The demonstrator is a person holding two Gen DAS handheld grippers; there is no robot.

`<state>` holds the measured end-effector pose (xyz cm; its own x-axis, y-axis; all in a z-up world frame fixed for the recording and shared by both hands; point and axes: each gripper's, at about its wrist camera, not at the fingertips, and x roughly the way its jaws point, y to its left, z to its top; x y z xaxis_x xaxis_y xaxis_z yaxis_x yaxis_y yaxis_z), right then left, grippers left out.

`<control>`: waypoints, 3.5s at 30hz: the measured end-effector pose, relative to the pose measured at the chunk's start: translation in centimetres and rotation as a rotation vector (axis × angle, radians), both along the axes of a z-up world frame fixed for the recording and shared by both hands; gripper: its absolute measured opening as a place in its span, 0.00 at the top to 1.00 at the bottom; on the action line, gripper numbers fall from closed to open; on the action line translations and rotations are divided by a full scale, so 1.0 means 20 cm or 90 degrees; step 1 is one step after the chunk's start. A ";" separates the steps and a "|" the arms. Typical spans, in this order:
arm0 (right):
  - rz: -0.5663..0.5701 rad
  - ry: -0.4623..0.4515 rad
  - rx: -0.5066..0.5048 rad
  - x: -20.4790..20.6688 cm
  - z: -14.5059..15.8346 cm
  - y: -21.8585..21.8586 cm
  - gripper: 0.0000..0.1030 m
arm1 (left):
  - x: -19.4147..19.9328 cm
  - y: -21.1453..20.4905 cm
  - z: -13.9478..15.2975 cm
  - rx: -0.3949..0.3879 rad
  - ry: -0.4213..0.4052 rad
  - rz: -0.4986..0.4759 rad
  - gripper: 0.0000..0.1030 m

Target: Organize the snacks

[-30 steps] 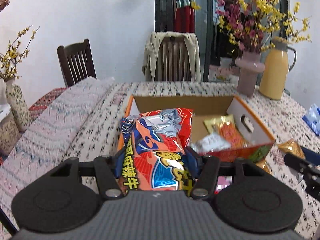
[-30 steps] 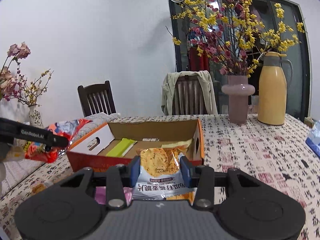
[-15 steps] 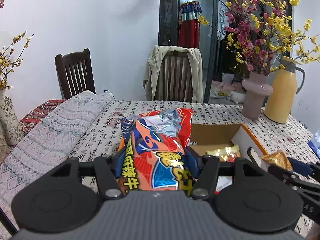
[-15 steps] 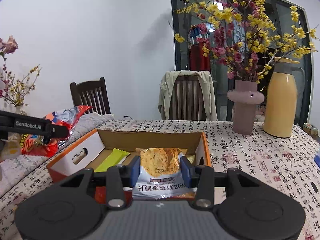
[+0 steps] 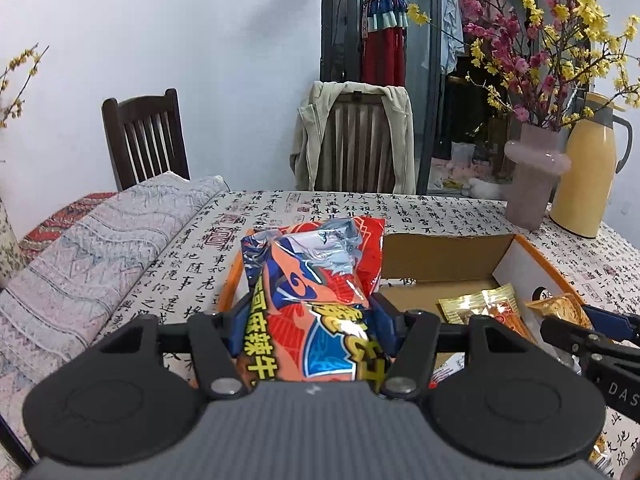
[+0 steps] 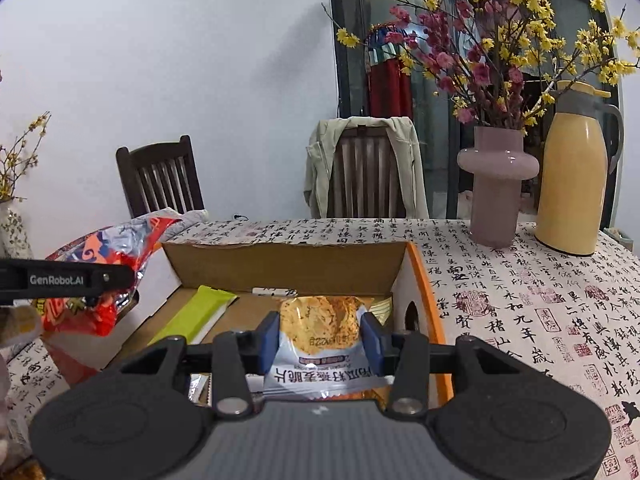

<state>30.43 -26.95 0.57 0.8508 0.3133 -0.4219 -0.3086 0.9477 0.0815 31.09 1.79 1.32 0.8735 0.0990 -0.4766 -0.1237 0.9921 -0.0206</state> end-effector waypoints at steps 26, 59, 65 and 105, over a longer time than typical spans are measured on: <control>-0.034 -0.075 0.033 -0.15 0.13 -0.07 0.00 | -0.26 0.02 0.20 -0.060 -0.125 0.004 0.00; -0.018 -0.062 0.041 -1.02 0.11 -0.20 0.00 | -1.12 0.02 0.17 -0.066 -0.124 0.016 0.00; -0.011 -0.033 0.030 -1.17 0.03 -0.24 0.00 | -1.25 0.02 0.07 -0.050 -0.093 0.019 0.00; 0.001 0.089 -0.029 -1.17 -0.24 -0.24 0.60 | -1.20 -0.26 -0.34 0.014 0.108 -0.197 0.69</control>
